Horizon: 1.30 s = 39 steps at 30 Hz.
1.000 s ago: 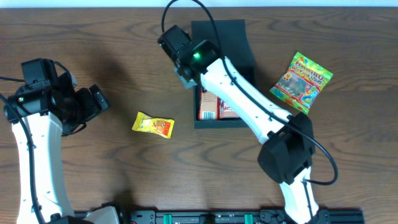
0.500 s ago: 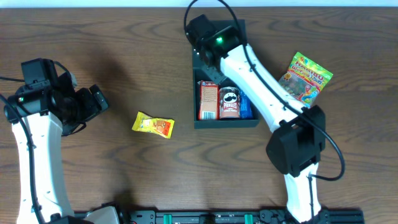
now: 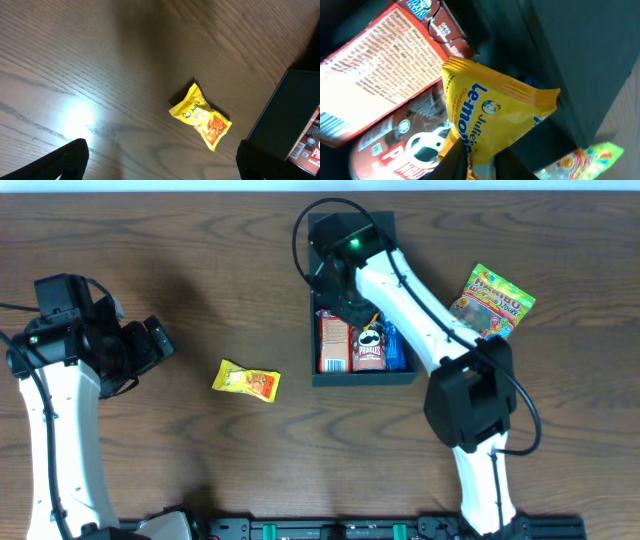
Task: Pack container
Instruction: 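Lower the Le-mond packet into the box between the items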
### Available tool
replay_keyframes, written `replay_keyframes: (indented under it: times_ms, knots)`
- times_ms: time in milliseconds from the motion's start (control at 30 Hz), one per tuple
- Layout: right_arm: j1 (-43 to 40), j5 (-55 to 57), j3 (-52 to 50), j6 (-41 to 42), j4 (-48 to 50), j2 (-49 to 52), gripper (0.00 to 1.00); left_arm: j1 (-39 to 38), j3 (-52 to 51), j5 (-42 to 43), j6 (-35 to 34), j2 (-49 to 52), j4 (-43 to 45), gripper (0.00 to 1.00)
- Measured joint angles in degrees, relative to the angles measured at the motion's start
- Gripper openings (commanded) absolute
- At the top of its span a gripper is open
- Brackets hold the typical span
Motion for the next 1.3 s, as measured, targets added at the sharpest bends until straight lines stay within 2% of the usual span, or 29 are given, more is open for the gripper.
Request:
replay_keyframes:
  times_ms: [200, 500, 667, 733, 867, 1033, 1200, 1300]
  knots:
    - [-2.01, -1.18, -1.09, -6.29, 1.25, 0.0, 0.22, 0.0, 0.0, 0.0, 0.02, 0.0, 0.0, 0.95]
    - [-3.21, -1.73, -1.29, -12.7, 2.58, 0.04, 0.17, 0.02, 0.0, 0.0, 0.02, 0.0, 0.0, 0.95]
    - [-3.21, -1.7, -1.33, -13.97, 3.5, 1.07, 0.18, 0.02, 0.0, 0.0, 0.0, 0.0, 0.0, 0.95]
    - [-3.21, -1.7, -1.33, -14.12, 3.74, 1.77, 0.28, 0.0, 0.0, 0.0, 0.02, 0.0, 0.0, 0.95]
    - [-3.21, -1.73, -1.38, -14.86, 3.89, 2.67, 0.34, 0.0, 0.0, -0.02, 0.02, 0.0, 0.0, 0.95]
    - [-3.21, -1.14, -1.38, -14.93, 4.33, 2.97, 0.32, 0.0, 0.0, 0.0, 0.02, 0.0, 0.0, 0.95]
    - [-3.26, 0.46, -1.38, -14.88, 4.35, 2.97, 0.36, 0.0, 0.0, 0.0, 0.02, 0.0, 0.0, 0.95]
    - [-3.32, 0.74, -1.38, -14.69, 4.31, 2.93, 0.32, 0.0, 0.0, 0.0, 0.02, 0.0, 0.0, 0.95]
